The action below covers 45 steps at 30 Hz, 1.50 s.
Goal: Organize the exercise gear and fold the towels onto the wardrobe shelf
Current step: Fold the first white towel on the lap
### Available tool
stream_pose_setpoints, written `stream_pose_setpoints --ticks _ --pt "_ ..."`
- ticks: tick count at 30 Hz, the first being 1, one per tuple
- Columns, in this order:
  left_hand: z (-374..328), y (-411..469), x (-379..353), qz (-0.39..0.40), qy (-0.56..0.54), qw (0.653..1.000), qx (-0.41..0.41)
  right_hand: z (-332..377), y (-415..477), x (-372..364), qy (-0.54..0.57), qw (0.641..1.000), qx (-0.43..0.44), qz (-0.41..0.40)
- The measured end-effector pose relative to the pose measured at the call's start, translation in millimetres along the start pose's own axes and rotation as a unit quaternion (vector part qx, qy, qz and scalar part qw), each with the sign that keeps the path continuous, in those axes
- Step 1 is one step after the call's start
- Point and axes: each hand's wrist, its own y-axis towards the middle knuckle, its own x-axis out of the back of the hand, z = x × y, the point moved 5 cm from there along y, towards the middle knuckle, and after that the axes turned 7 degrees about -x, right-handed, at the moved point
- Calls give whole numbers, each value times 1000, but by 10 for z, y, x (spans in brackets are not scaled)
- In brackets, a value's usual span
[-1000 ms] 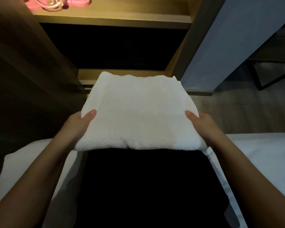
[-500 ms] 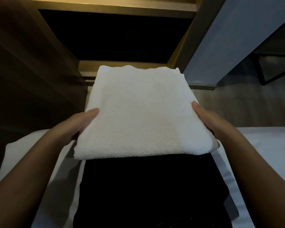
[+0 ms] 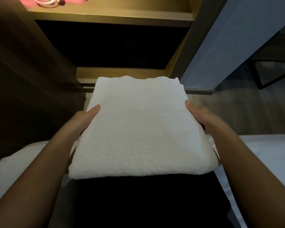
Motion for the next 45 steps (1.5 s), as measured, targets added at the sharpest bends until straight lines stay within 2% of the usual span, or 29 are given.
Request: stream_pose_setpoints --ticks 3,5,8,10,15,18,25,28,32,39,42,45 --pt "-310 154 -50 -5 -38 999 -10 278 78 -21 67 998 -1 1" --pt "-502 221 -121 3 -50 998 -27 465 140 -88 56 998 13 -16" --pt "-494 267 -40 -45 0 999 -18 481 204 -101 25 997 31 -62" --pt "-372 312 -26 -35 17 999 1 326 237 -76 28 997 20 -70" --pt "-349 322 -38 -1 47 999 -5 254 268 -68 22 999 6 -48" --pt "-522 363 -24 8 39 999 -17 430 312 -66 72 997 -1 -6" --pt "-756 443 22 -95 -2 991 -98 675 440 -28 81 990 62 -99" --pt "-755 436 8 -102 1 987 -128 620 488 -41 87 988 67 -112" --pt "-901 393 -87 -112 5 978 -176 766 482 -131 73 984 118 -107" --pt "-747 415 -24 -147 56 978 -139 628 616 -23 4 991 72 -110" --pt "-808 295 17 -183 163 956 -162 665 538 -4 -61 981 100 -152" --pt "-1026 -17 -155 -197 242 892 -327 863 187 -109 -195 920 239 -243"
